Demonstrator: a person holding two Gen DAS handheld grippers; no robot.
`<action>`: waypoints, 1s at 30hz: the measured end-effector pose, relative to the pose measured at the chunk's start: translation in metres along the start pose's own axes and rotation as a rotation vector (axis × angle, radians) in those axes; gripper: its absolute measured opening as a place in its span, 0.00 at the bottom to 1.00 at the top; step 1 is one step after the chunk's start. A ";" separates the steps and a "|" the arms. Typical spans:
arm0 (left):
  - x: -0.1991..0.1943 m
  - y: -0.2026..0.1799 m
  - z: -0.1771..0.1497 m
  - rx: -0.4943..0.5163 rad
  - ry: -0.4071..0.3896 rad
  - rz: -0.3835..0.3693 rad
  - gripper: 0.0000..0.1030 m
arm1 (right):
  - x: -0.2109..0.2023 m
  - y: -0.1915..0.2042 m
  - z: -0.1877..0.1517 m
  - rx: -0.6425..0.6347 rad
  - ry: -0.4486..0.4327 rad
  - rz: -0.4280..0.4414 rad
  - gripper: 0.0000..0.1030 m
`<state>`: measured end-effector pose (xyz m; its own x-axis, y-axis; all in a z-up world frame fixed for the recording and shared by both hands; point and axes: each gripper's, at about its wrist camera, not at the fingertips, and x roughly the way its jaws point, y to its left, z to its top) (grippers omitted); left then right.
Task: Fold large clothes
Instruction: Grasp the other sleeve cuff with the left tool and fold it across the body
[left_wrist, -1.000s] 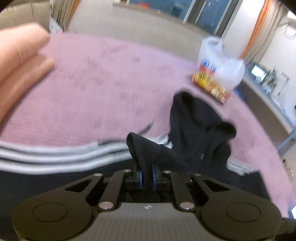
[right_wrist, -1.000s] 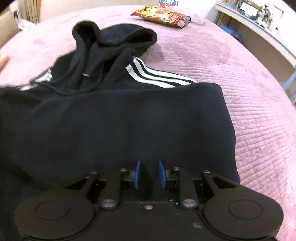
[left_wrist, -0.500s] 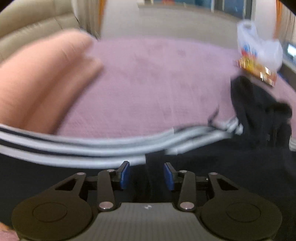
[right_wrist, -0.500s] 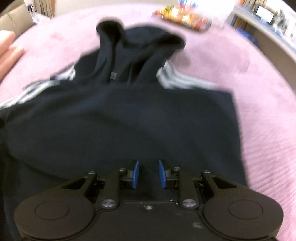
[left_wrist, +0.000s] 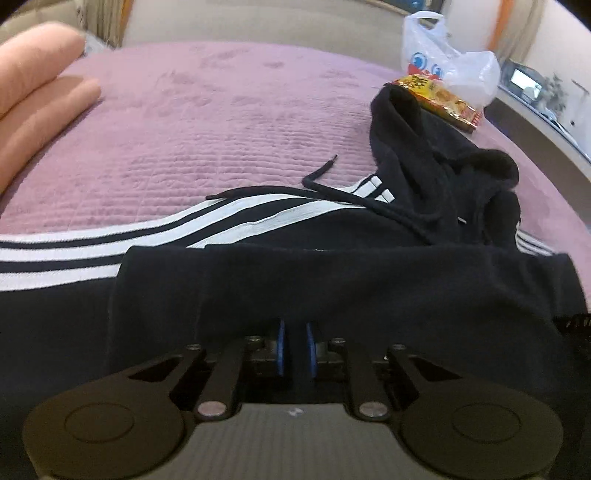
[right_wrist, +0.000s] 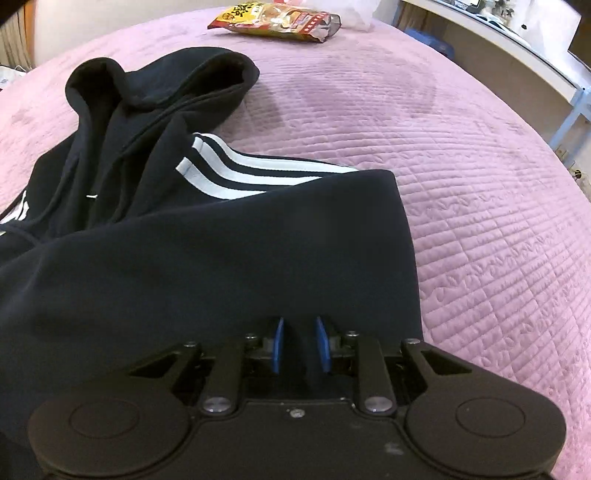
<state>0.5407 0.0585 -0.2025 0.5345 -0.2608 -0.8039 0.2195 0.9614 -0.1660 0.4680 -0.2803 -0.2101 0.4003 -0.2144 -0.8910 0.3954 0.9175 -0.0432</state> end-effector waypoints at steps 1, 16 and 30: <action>-0.004 0.000 0.002 0.001 0.006 0.002 0.15 | -0.005 -0.002 0.000 0.005 -0.001 0.004 0.26; -0.060 -0.008 -0.046 -0.010 0.019 0.049 0.16 | -0.037 0.045 -0.047 -0.200 0.039 0.038 0.28; -0.239 0.130 -0.056 -0.257 -0.237 0.547 0.34 | -0.066 0.107 -0.084 -0.411 0.159 0.205 0.30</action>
<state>0.3951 0.2506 -0.0637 0.6857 0.2886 -0.6682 -0.3223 0.9435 0.0768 0.4140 -0.1401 -0.1938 0.2921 0.0093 -0.9563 -0.0504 0.9987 -0.0056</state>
